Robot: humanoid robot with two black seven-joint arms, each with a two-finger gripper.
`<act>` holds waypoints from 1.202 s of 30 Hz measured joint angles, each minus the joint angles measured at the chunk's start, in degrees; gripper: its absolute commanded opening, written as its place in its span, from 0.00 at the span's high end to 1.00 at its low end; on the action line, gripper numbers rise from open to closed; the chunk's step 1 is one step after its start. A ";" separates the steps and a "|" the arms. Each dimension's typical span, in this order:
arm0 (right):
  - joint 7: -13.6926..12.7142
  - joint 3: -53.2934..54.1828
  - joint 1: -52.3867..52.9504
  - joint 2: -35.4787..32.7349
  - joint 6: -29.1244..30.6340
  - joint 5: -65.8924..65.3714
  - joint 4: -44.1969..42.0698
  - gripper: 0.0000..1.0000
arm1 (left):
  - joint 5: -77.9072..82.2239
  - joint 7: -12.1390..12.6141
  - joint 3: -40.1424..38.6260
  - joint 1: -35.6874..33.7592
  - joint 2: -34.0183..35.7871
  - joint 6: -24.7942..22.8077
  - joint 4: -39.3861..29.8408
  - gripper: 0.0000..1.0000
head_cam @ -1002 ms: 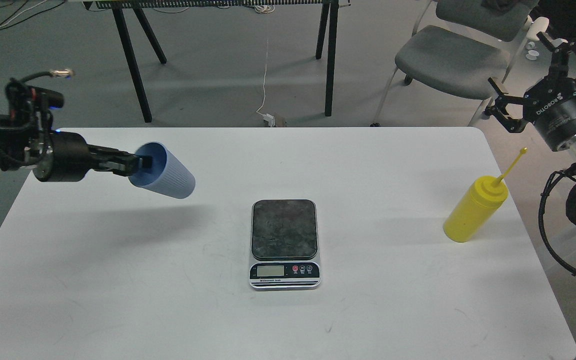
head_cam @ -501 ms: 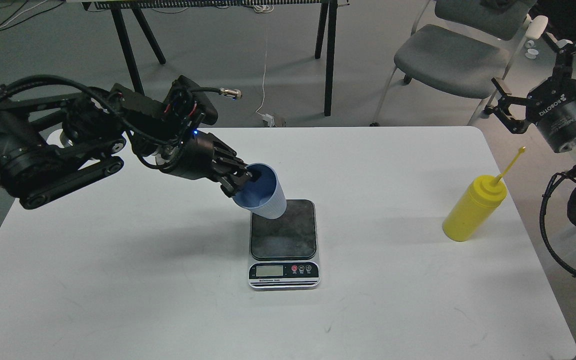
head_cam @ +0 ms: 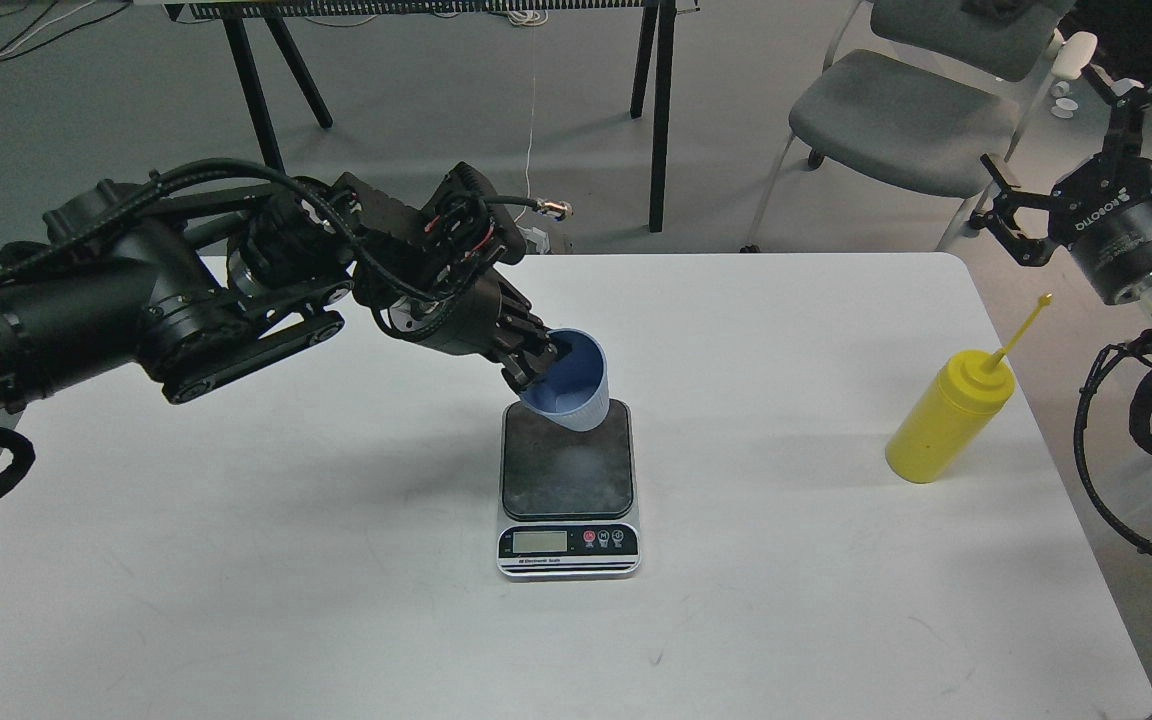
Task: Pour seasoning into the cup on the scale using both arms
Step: 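Carry the blue cup with the left gripper onto the scale, then open the left gripper and release the cup on the scale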
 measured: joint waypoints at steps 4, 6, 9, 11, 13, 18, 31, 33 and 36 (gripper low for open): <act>0.00 0.00 0.00 0.04 0.00 0.00 0.00 0.01 | 0.04 -0.02 1.95 0.50 -1.32 0.00 0.33 1.00; 0.00 0.00 0.00 0.04 0.00 0.00 0.00 0.01 | 0.07 -0.02 2.89 0.62 -1.57 0.00 0.34 1.00; 0.00 0.00 0.00 0.09 0.00 0.00 0.00 0.01 | 0.08 -0.02 3.39 0.75 -1.66 0.00 0.22 1.00; 0.00 -0.02 0.00 0.23 0.00 0.00 0.00 0.01 | 0.08 -0.01 3.48 0.75 -1.67 0.00 0.21 1.00; 0.00 -0.02 0.00 0.38 0.00 0.00 0.00 0.01 | 0.08 -0.01 3.53 0.75 -1.68 0.00 0.19 1.00; 0.00 -0.03 0.00 0.45 0.00 0.00 0.00 0.01 | 0.10 -0.02 3.61 0.91 -1.72 0.00 0.04 0.97; 0.00 -0.08 0.00 0.62 0.00 0.00 0.01 0.01 | -0.01 -0.03 3.56 3.38 -1.64 0.01 0.28 0.93; 0.00 -0.09 0.00 0.77 0.00 0.00 0.01 0.01 | -0.06 -0.03 3.54 3.39 -1.62 0.01 0.28 0.92; -0.02 -0.15 0.00 0.88 0.00 0.00 0.01 0.01 | -0.21 -0.03 3.34 3.39 -1.60 0.01 0.29 0.90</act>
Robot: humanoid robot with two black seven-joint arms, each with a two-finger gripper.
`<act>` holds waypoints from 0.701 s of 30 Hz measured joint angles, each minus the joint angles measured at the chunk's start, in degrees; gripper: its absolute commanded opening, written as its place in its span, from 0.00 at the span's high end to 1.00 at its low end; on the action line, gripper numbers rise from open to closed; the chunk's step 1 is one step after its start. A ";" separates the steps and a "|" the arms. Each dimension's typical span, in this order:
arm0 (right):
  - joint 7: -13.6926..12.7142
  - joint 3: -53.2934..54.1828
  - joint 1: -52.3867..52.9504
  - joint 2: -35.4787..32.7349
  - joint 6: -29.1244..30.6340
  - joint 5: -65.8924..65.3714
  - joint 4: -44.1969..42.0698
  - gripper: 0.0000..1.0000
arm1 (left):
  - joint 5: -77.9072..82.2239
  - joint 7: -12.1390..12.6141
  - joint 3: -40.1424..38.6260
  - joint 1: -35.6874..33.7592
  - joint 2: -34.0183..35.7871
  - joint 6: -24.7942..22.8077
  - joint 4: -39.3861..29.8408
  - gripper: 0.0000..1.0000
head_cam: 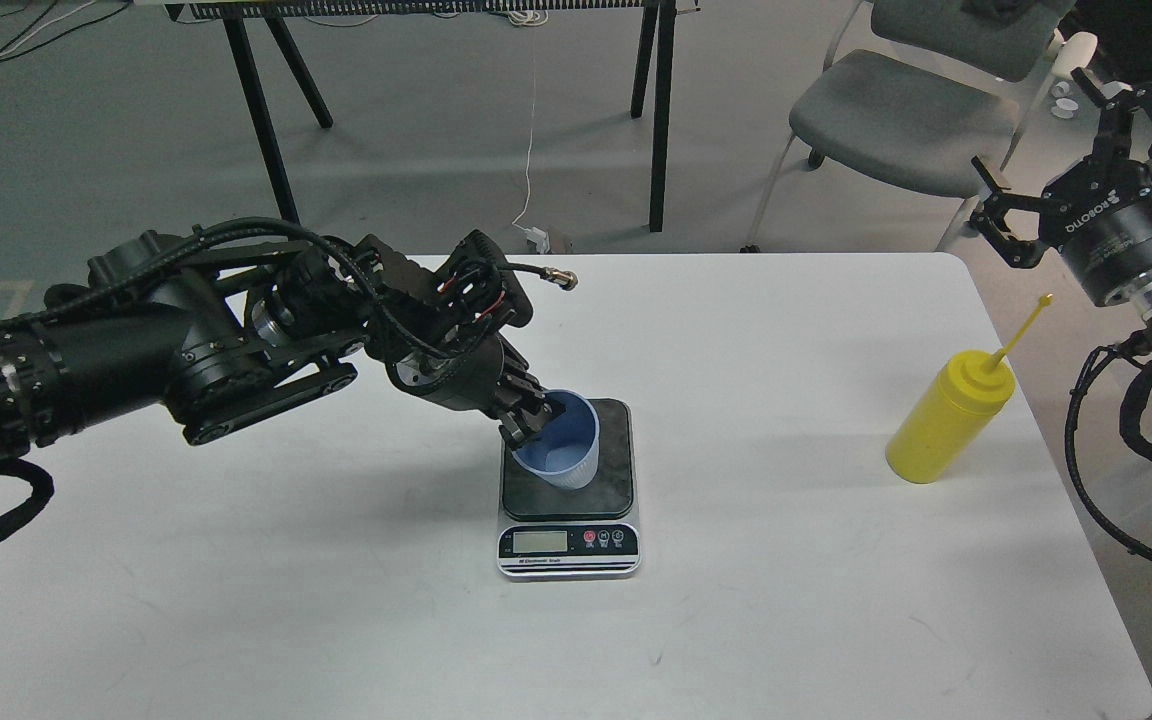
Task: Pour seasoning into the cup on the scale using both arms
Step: 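Open the left gripper and release the cup on the scale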
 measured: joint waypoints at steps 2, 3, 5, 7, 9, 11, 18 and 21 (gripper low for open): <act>0.00 -0.02 0.00 0.01 0.00 0.00 0.04 0.01 | -0.09 0.00 -0.20 0.00 0.00 0.00 0.00 0.83; 0.00 -0.02 0.00 0.01 0.00 0.00 0.06 0.01 | -0.15 0.00 -0.31 0.00 -0.02 0.00 0.00 0.78; 0.00 -0.02 0.00 0.01 0.00 0.00 0.07 0.01 | -0.41 0.00 -0.50 0.00 -0.11 0.00 0.00 0.65; 0.00 -0.01 -0.02 0.01 0.00 0.00 0.08 0.01 | -0.85 0.00 -0.62 -0.02 -0.17 0.00 0.00 0.54; 0.00 0.05 -0.16 0.02 0.00 0.00 0.09 0.01 | -1.90 0.00 -0.65 -0.13 -0.33 0.00 0.00 0.49; 0.00 0.12 -0.28 0.02 0.00 0.00 0.09 0.01 | -3.16 0.00 -0.68 -0.30 -0.41 0.00 0.00 0.42; 0.00 0.15 -0.35 0.02 0.00 0.00 0.08 0.01 | -8.16 0.00 -2.08 -1.41 -0.12 0.00 0.12 0.30; 0.00 0.16 -0.35 0.02 0.00 0.00 0.02 0.01 | -11.62 0.00 -2.67 -3.32 0.23 0.00 1.05 0.29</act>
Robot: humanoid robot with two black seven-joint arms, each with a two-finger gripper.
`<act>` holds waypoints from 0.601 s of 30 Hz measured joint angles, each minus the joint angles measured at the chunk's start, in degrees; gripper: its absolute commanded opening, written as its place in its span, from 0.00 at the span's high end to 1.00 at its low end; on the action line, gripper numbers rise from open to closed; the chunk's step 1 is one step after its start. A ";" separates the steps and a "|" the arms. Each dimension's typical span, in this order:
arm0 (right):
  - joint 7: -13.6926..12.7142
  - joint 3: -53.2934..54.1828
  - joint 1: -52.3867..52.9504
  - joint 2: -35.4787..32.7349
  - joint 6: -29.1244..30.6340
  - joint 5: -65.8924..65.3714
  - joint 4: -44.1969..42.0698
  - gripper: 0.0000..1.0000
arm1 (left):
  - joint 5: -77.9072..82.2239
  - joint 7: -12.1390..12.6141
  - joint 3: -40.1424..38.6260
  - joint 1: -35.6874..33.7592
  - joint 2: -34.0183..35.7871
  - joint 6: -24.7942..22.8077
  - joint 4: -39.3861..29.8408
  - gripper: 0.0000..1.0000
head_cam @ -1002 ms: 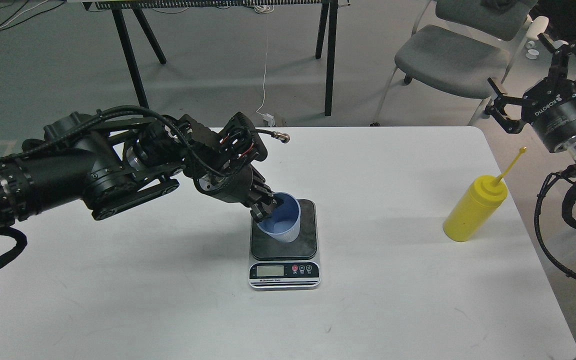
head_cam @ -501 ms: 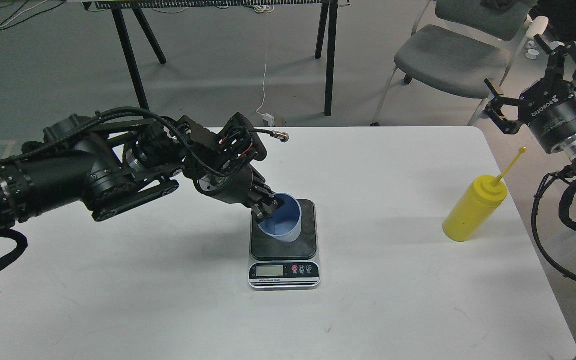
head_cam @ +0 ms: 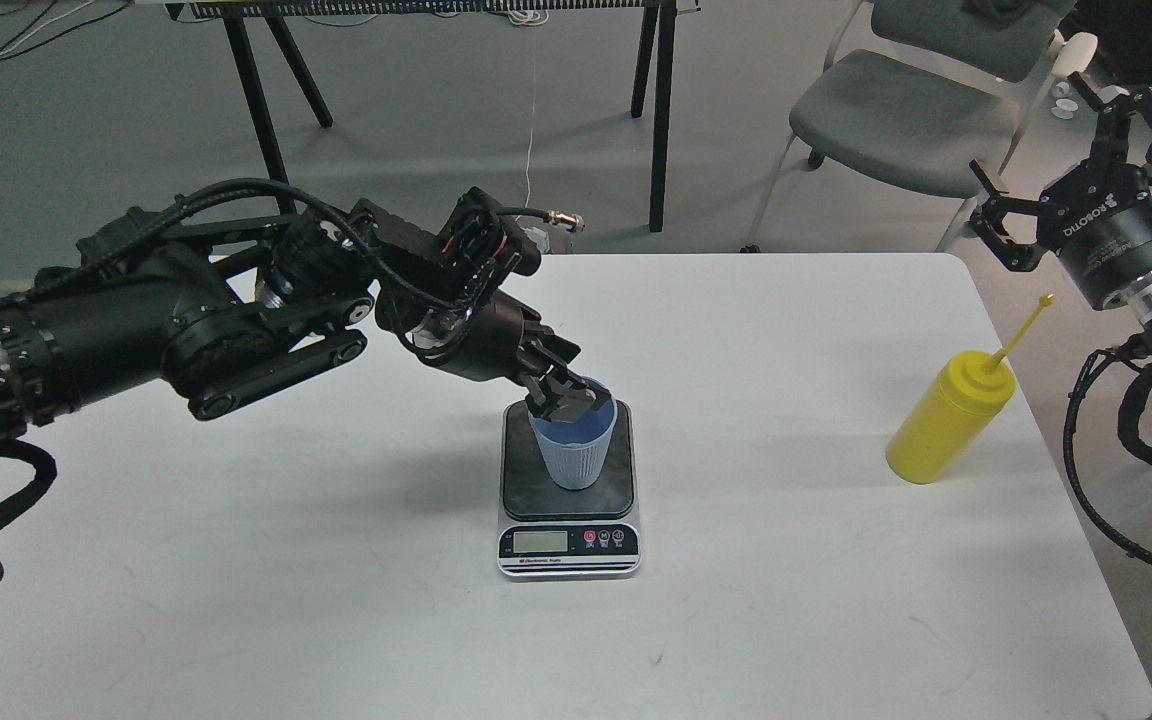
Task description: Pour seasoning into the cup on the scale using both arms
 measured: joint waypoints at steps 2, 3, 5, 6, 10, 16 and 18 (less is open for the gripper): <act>0.02 0.01 0.00 0.00 0.00 0.00 0.00 0.01 | -3.09 0.00 -0.74 -1.20 0.13 0.00 1.80 0.29; 0.10 0.06 0.00 0.00 0.00 0.01 0.05 0.01 | -5.37 0.00 -1.48 -1.99 0.19 0.00 3.07 0.29; 0.64 0.49 -0.06 -0.12 0.00 0.04 0.24 0.01 | -11.97 0.01 -4.03 -3.65 0.38 0.00 6.02 0.29; 1.00 0.92 -0.07 -0.29 0.00 0.09 0.27 0.01 | -16.72 0.01 -5.92 -4.38 0.56 0.00 7.84 0.29; 1.24 3.58 -0.91 -1.30 0.00 2.74 0.25 0.01 | -39.28 0.01 -12.51 -5.49 1.80 0.00 17.96 0.28; -5.71 5.60 -1.57 -6.04 0.00 14.31 0.12 0.01 | -75.28 0.01 -14.75 -2.14 2.33 0.03 37.16 0.23; -8.60 5.65 -2.54 -8.33 0.00 19.10 0.32 0.01 | -87.86 0.01 -14.84 1.01 2.51 0.01 40.04 0.22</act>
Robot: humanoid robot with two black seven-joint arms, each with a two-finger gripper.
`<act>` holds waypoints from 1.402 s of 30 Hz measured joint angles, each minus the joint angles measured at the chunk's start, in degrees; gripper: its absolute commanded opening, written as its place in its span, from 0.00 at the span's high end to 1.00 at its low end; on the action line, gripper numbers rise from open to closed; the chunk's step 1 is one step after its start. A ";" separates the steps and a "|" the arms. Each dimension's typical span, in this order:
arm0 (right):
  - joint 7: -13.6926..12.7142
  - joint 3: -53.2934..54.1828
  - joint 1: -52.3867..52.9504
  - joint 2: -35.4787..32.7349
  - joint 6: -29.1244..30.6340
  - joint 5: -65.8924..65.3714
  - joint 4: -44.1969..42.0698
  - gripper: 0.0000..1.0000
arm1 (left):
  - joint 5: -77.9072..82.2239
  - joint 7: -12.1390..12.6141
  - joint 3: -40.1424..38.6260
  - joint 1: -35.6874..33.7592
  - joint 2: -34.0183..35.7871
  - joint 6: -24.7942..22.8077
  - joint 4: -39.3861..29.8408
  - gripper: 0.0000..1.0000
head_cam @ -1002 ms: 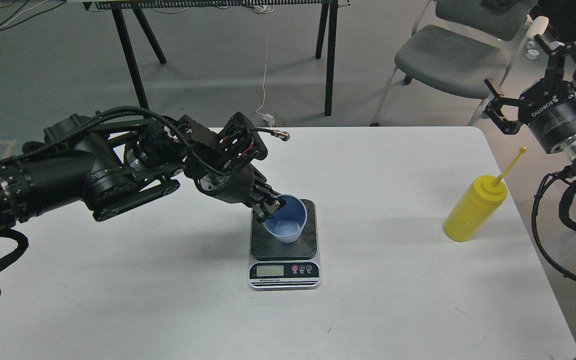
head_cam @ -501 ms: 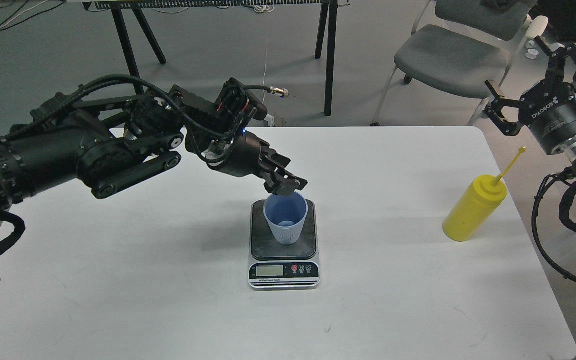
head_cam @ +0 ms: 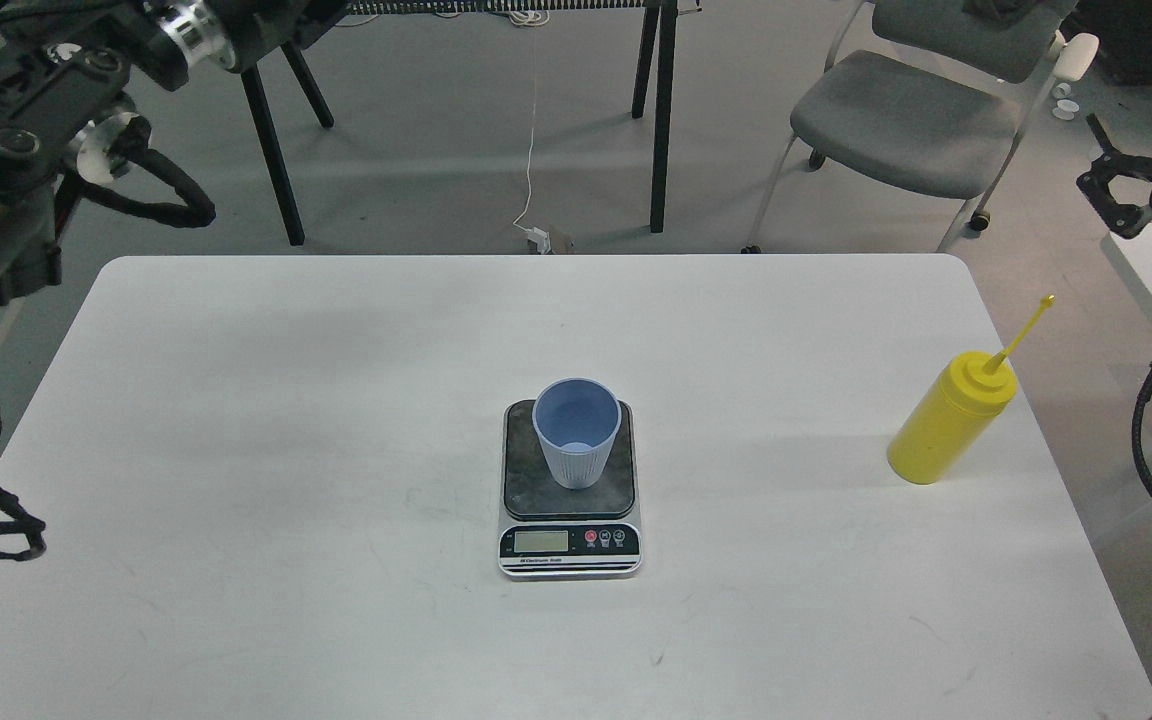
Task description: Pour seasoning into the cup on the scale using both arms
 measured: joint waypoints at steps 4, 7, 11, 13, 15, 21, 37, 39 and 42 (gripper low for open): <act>-4.79 -0.01 -4.57 -4.45 0.00 8.25 0.36 0.01 | -14.73 0.00 -0.92 5.80 1.07 0.01 3.79 0.20; -7.06 -0.07 -9.36 -7.86 0.00 13.66 0.54 0.01 | -17.67 0.00 -4.33 9.65 1.20 0.00 6.90 0.20; -8.35 -0.14 -17.95 -11.03 0.00 19.04 0.69 0.01 | -18.56 0.00 -8.30 14.01 1.46 0.00 8.30 0.18; -8.47 -0.14 -22.90 -11.57 0.00 20.62 0.69 0.01 | -18.61 0.00 -8.77 15.20 1.47 -0.02 8.43 0.18; -8.47 -0.15 -26.86 -11.73 0.00 21.63 0.80 0.01 | -18.62 -0.01 -8.93 15.86 1.48 -0.02 8.46 0.17; -7.71 -0.30 -34.56 -10.95 0.00 22.94 4.41 0.01 | -18.62 -0.01 -9.04 16.38 1.48 -0.02 8.48 0.15; -8.96 0.05 -37.61 -2.46 0.00 19.56 15.87 0.01 | -18.62 -0.02 -9.00 18.09 1.79 -0.02 8.99 0.14; -8.97 0.41 -37.38 -1.38 0.00 19.05 16.04 0.01 | -18.64 -0.02 -9.00 18.34 1.89 -0.02 8.99 0.14; -8.97 1.26 -37.00 0.60 0.00 17.44 15.79 0.01 | -18.65 -0.02 -9.00 18.54 2.10 -0.02 8.99 0.14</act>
